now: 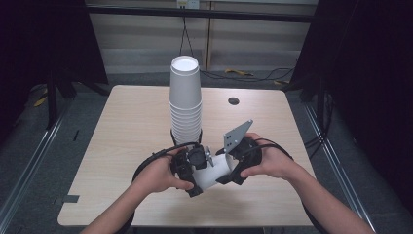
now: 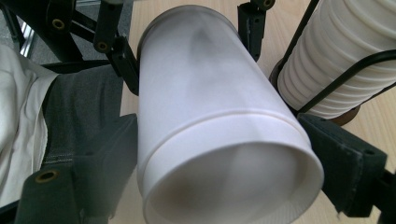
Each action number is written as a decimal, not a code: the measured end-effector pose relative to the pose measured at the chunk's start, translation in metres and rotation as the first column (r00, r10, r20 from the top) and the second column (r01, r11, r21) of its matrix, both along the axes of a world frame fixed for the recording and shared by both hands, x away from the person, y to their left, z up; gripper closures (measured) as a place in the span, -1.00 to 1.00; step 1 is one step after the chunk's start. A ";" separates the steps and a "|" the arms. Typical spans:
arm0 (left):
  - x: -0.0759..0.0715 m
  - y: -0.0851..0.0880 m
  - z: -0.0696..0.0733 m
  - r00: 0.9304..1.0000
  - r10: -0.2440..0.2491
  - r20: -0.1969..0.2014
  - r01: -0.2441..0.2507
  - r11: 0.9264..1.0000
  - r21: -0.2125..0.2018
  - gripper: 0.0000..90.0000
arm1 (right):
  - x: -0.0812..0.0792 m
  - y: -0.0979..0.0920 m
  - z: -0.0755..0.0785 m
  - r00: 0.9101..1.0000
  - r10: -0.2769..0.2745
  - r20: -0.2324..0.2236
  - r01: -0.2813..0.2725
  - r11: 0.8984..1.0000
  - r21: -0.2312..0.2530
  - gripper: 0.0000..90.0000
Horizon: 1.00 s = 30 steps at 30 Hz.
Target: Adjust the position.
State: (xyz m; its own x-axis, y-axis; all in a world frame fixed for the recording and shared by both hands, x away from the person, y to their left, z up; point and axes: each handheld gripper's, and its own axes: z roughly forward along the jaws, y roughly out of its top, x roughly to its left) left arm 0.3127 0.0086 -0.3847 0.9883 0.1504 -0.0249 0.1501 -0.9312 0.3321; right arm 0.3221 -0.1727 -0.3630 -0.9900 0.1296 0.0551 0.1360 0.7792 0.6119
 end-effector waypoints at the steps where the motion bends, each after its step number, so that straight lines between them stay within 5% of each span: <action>1: -0.001 -0.001 -0.001 1.000 0.006 -0.019 -0.006 1.000 -0.007 -0.74 | 0.000 0.000 0.000 1.000 0.002 0.002 -0.002 1.000 -0.001 -0.66; 11: -0.001 -0.001 -0.001 1.000 -0.005 -0.017 0.005 1.000 0.005 -0.74 | 0.000 0.003 -0.003 1.000 0.027 -0.002 -0.027 1.000 0.016 -0.52; 15: 0.000 -0.001 0.000 0.999 -0.028 0.021 0.028 1.000 0.015 -0.73 | -0.002 0.003 -0.002 0.999 0.032 -0.005 -0.032 0.999 0.007 -0.49; 17: -0.002 -0.002 0.000 1.000 -0.011 -0.008 0.011 1.000 0.012 -0.73 | -0.002 0.003 -0.001 0.999 0.038 0.003 -0.038 0.999 0.002 -0.50; 20: 0.001 -0.002 0.001 0.999 -0.030 0.028 0.030 1.000 0.005 -0.74 | -0.003 0.003 0.000 1.000 0.021 0.007 -0.021 1.000 0.018 -0.52; 23: 0.000 -0.001 0.003 1.000 -0.012 0.003 0.012 1.000 -0.014 -0.74 | -0.001 0.002 0.000 1.000 0.023 0.004 -0.023 1.000 0.010 -0.54; 30: 0.001 -0.001 0.006 0.999 -0.029 0.013 0.029 0.999 -0.013 -0.73 | -0.002 0.002 -0.007 1.000 0.023 -0.007 -0.023 1.000 0.001 -0.54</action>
State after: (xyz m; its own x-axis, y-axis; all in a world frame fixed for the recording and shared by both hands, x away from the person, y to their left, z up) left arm 0.3136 0.0077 -0.3791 0.9925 0.1216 -0.0136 0.1188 -0.9306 0.3464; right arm 0.3203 -0.1709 -0.3704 -0.9923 0.1067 0.0622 0.1224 0.7817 0.6116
